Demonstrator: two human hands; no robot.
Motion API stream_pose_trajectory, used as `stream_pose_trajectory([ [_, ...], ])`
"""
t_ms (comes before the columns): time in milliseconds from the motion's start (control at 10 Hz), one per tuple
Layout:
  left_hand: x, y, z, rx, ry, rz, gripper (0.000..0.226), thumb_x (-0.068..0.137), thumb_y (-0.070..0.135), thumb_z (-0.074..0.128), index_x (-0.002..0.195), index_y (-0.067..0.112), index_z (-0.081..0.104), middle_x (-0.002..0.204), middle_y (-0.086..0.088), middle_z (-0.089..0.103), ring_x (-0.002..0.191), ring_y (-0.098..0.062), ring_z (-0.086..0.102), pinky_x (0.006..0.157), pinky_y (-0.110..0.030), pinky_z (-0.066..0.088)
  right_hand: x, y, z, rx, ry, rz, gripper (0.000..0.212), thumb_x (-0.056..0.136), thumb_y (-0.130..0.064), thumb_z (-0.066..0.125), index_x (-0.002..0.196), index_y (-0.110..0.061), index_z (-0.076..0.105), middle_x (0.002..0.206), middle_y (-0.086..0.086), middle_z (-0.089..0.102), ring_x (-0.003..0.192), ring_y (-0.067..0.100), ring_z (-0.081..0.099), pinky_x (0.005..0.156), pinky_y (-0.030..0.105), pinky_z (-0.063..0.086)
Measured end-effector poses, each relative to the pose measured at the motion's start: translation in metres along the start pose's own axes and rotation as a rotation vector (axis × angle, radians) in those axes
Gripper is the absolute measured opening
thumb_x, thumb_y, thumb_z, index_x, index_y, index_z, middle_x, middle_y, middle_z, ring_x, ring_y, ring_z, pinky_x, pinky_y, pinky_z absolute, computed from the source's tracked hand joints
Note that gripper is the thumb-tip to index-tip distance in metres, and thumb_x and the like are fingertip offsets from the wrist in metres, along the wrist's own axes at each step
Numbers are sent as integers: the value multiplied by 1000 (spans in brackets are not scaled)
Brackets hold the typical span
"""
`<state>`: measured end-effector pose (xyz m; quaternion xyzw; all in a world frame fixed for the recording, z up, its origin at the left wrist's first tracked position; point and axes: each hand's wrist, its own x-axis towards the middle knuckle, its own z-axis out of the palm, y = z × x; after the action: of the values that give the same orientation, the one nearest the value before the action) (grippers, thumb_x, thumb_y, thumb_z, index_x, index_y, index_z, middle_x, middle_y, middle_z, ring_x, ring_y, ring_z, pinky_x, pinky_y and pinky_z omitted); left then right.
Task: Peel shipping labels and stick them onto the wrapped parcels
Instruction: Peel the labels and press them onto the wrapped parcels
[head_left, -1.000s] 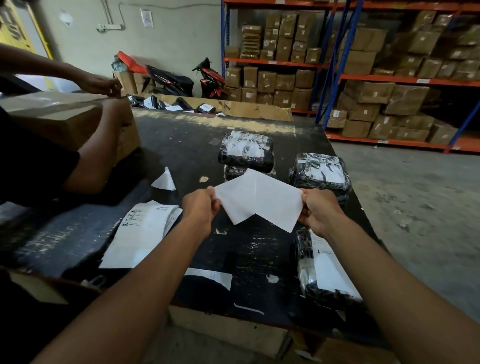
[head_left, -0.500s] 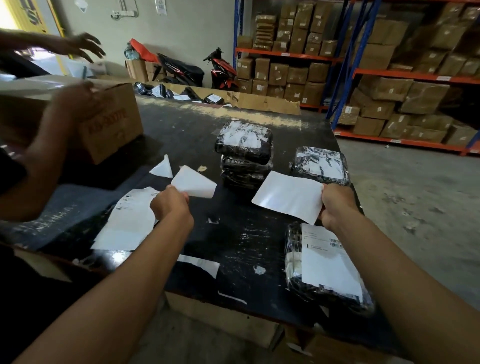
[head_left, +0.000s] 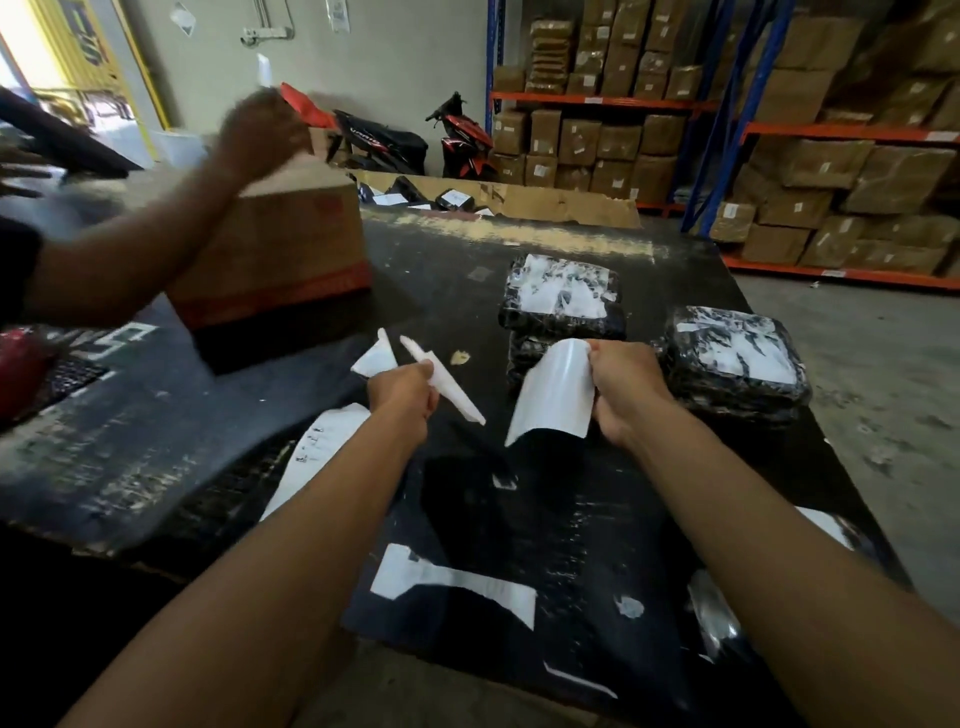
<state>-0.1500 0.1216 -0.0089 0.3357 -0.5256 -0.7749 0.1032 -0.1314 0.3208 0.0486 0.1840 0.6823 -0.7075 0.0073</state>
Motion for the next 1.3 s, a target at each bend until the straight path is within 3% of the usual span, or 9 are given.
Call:
stream_pose_trajectory([
  [200,51,7,12,234,-31,50,17,85,18,70,91,5,61,77,-8,66,68,-19,63,67,-24,55,15,-5,48,-5,32,14,29,90,0,45,101,-2,71,96,18,72,80,32,68,72,50,60],
  [300,69,8,14,331,-53,41,23,92,13,58,112,4,65,116,-17,68,103,-29,65,84,-29,50,20,0,58,-13,55,30,28,90,0,45,104,-1,69,97,18,72,78,30,67,67,45,61],
  [400,69,4,9,399,-113,101,19,90,9,64,104,-2,69,93,-14,72,68,-19,62,65,-28,51,22,4,63,-36,68,33,32,92,1,40,103,-3,70,93,15,71,77,29,67,62,39,60],
  [600,92,3,6,521,-147,83,10,90,9,58,98,9,63,82,-5,66,70,-19,66,63,-30,57,20,7,61,-72,79,4,28,92,0,43,96,-3,71,90,14,70,79,29,66,74,44,59],
  [700,84,13,6,570,-52,206,14,91,10,50,88,16,63,85,-7,58,77,-23,57,78,-39,57,18,4,59,-104,67,-22,26,91,0,45,98,-1,70,90,14,70,77,28,65,77,45,58],
  [800,50,27,9,463,-127,215,14,87,16,55,74,18,57,79,-7,58,67,-21,51,62,-33,50,16,-3,57,-153,41,-76,31,91,1,41,93,-3,71,94,15,71,80,28,65,74,43,57],
  [900,3,40,14,442,-420,18,22,92,31,62,85,10,63,65,-2,59,46,-9,45,37,-17,35,7,-13,50,-269,15,-204,32,95,-2,38,80,-10,65,86,8,66,75,22,60,65,32,49],
  [1100,-60,52,29,145,-591,-260,54,88,51,64,117,9,48,109,-19,59,82,-29,69,51,-30,58,-29,-31,18,-598,-22,-641,23,101,-12,42,98,-18,64,95,-5,61,85,9,55,70,28,45],
  [1300,-117,42,64,115,-570,-118,33,92,17,61,122,5,58,92,-13,67,73,-24,68,51,-33,57,-74,-20,-40,-791,-48,-987,12,100,-21,50,98,-15,60,87,-3,59,76,13,54,65,32,42],
])
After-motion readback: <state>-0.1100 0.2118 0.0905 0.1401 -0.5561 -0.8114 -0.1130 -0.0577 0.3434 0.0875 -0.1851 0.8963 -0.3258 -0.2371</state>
